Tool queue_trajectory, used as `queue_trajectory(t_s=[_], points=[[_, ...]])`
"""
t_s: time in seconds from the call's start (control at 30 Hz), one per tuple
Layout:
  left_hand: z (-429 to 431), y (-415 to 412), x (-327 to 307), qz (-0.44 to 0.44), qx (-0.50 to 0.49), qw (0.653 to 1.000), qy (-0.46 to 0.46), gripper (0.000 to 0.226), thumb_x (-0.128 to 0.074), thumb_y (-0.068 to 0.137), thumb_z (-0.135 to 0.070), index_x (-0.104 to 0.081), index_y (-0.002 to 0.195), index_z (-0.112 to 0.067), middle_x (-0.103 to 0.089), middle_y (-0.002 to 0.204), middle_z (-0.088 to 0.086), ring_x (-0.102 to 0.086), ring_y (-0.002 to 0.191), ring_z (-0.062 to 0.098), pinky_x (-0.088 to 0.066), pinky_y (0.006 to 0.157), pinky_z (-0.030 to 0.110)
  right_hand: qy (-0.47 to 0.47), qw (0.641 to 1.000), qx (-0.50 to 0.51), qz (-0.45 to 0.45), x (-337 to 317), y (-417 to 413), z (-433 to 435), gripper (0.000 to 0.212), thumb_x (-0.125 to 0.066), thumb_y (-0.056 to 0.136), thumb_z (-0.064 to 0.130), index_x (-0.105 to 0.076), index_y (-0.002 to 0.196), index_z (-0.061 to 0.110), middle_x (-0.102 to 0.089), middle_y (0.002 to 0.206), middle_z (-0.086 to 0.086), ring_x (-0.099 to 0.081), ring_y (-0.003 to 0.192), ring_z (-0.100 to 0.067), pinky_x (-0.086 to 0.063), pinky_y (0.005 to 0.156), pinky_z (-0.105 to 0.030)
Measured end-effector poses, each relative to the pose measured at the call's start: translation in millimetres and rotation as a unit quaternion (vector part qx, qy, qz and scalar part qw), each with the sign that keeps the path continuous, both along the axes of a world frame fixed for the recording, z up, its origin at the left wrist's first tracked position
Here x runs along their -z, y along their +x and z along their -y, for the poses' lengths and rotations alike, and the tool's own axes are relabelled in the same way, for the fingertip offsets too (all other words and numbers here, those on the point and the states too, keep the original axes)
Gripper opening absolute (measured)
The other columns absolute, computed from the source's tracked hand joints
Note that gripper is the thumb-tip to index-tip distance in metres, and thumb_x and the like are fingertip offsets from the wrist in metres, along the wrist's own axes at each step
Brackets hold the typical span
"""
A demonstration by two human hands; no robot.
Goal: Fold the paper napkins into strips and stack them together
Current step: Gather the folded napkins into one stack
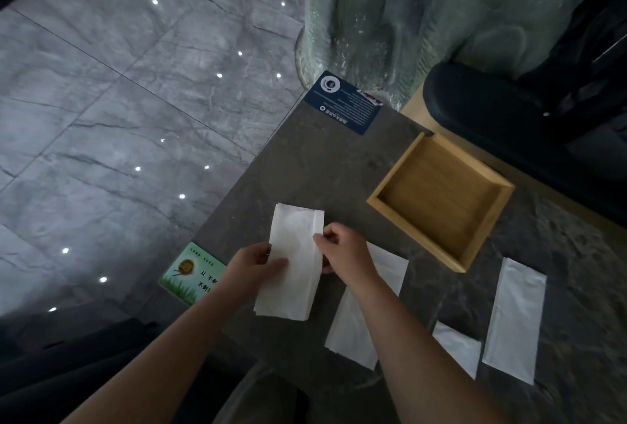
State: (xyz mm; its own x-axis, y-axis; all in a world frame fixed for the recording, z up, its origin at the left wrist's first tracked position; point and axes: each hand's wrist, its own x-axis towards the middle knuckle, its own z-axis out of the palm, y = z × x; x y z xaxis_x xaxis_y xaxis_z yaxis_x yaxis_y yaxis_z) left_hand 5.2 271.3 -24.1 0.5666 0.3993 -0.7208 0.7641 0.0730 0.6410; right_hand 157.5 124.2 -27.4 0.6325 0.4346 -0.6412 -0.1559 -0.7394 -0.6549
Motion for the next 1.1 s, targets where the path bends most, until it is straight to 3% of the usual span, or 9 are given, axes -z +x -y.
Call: queue_trajectory(t_s=[0.27,0.4,0.5,0.6,0.67,0.8,0.93,1.1], points=[[-5,-1,5,-0.022,0.027,0.997,0.069,0.017,-0.064,0.101,-0.034,-0.071,0.112,-0.025,-0.073,0.102,-0.003,-0.07,0.094,0.016,-0.058,0.089,0.042,-0.021,0.999,-0.007,0.035,6,-2,-6,0.019,-0.068,0.106,0.034,-0.07,0.119,0.02,-0.072,0.11,0.0,-0.074,0.087,-0.014,-0.069,0.072,-0.031],[-6,-5,10,-0.044,0.035,0.996,0.069,0.018,-0.068,0.098,-0.035,-0.069,0.113,-0.025,-0.07,0.105,-0.006,-0.068,0.099,0.016,-0.056,0.09,0.039,-0.03,0.999,-0.016,0.041,8,-2,-5,0.019,-0.069,0.105,0.036,-0.069,0.116,0.021,-0.071,0.104,0.003,-0.073,0.083,-0.014,-0.069,0.072,-0.031],[-5,-10,11,-0.041,0.047,0.993,0.095,0.013,-0.07,0.097,-0.036,-0.066,0.106,-0.027,-0.068,0.101,-0.009,-0.067,0.095,0.011,-0.054,0.082,0.031,-0.052,0.996,-0.031,0.071,11,-4,-6,0.021,-0.073,0.101,0.042,-0.066,0.11,0.025,-0.07,0.097,0.008,-0.073,0.081,-0.012,-0.069,0.074,-0.034],[-7,-15,8,-0.043,0.085,0.987,0.133,0.019,-0.071,0.094,-0.044,-0.062,0.106,-0.034,-0.069,0.101,-0.01,-0.066,0.088,0.005,-0.052,0.072,0.023,-0.077,0.991,-0.04,0.103,14,-2,-8,0.026,-0.074,0.098,0.048,-0.062,0.109,0.027,-0.071,0.095,0.008,-0.073,0.082,-0.011,-0.068,0.079,-0.036],[-9,-16,4,-0.052,0.108,0.974,0.191,0.026,-0.071,0.091,-0.052,-0.058,0.106,-0.036,-0.066,0.098,-0.012,-0.065,0.084,0.004,-0.053,0.069,0.023,-0.082,0.989,-0.034,0.118,11,0,-8,0.027,-0.074,0.099,0.045,-0.062,0.113,0.025,-0.071,0.098,0.007,-0.071,0.086,-0.009,-0.065,0.08,-0.032],[-10,-9,-4,-0.068,0.116,0.958,0.254,0.037,-0.074,0.088,-0.053,-0.051,0.109,-0.033,-0.056,0.106,-0.011,-0.058,0.086,0.005,-0.05,0.074,0.026,-0.065,0.989,0.006,0.135,3,-2,-7,0.034,-0.075,0.1,0.036,-0.063,0.128,0.02,-0.067,0.11,0.006,-0.067,0.096,-0.009,-0.056,0.077,-0.021],[-10,5,0,-0.082,0.107,0.968,0.21,0.038,-0.078,0.088,-0.043,-0.058,0.114,-0.023,-0.064,0.104,-0.005,-0.063,0.089,0.011,-0.057,0.081,0.034,-0.053,0.991,0.072,0.096,1,-11,-11,0.045,-0.076,0.1,0.034,-0.061,0.139,0.018,-0.067,0.11,0.008,-0.067,0.098,-0.01,-0.061,0.084,-0.028],[-13,16,2,-0.098,0.111,0.965,0.216,0.024,-0.073,0.092,-0.031,-0.061,0.109,-0.019,-0.065,0.095,-0.003,-0.064,0.081,0.012,-0.058,0.074,0.033,-0.055,0.99,0.133,0.007,3,-22,-17,0.047,-0.079,0.098,0.03,-0.062,0.138,0.015,-0.074,0.119,-0.005,-0.075,0.1,-0.018,-0.067,0.089,-0.041]])
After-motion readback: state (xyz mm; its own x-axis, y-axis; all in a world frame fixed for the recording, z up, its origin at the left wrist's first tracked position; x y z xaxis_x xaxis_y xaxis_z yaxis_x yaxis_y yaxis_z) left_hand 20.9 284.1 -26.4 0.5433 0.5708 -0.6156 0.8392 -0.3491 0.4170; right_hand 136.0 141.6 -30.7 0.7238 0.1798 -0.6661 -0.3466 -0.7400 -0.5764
